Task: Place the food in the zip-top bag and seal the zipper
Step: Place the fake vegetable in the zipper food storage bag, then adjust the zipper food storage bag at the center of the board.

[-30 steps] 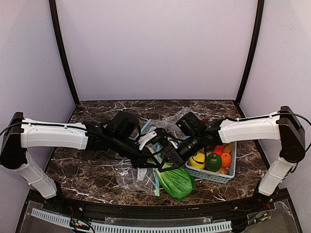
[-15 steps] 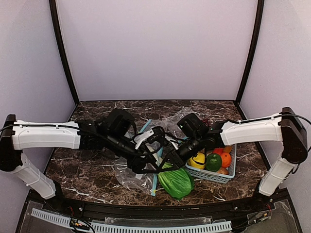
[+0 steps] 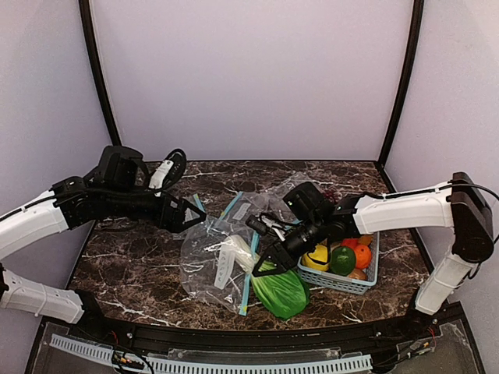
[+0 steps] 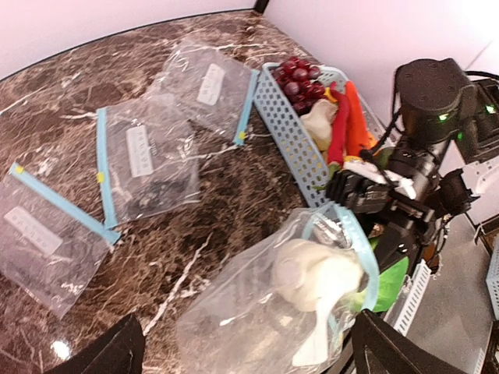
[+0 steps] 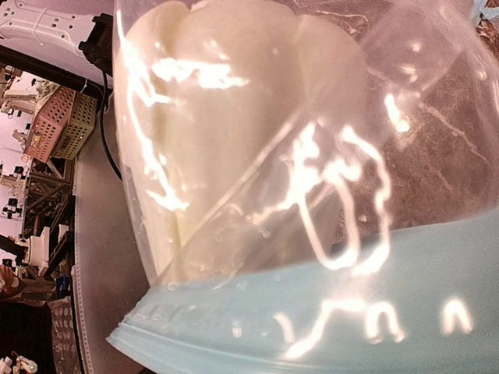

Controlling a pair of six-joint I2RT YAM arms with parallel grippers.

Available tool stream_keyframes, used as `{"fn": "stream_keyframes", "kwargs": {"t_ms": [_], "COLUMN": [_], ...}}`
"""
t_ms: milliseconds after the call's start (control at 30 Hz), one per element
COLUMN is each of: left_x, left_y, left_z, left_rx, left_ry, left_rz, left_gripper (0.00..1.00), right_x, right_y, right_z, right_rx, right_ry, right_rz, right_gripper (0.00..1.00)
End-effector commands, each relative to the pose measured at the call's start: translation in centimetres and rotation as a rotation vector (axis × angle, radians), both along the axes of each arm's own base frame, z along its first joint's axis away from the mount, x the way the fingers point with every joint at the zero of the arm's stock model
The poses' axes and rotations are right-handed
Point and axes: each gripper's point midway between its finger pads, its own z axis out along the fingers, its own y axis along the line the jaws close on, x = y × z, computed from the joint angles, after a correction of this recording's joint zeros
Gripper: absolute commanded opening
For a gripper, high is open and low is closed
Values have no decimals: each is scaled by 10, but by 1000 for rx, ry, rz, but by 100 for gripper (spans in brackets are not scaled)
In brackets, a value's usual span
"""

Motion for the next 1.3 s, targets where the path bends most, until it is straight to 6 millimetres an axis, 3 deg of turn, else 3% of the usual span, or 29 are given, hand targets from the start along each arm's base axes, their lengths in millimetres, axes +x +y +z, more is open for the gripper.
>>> {"fn": "stream_keyframes", "kwargs": {"t_ms": [0,33,200,600,833,1000,1267], "left_x": [8,10,14,7,-3,-8,-15], "left_y": [37,38,35,-7,-23,-28,-36], "left_z": [-36,-36,-43,-39,-47,-49,-53], "left_rx": [102,97,51,-118,-151,-182,-199], "left_ry": [98,98,143,198,274,296,324], "left_rz": [168,178,186,19,-75,-107,-143], "left_gripper": [93,92,66,44,11,3,1], "right_x": [-4,-4,-5,-3,4,11,20], "right_y": [8,7,7,9,13,16,26], "right_z": [13,13,13,12,11,13,21], "right_rx": [53,53,49,9,-11,-17,7], "right_ry": [-29,-29,-29,-54,-69,-87,-99], "right_rz": [35,35,36,44,30,9,-11], "right_gripper": [25,25,25,25,25,26,26]}}
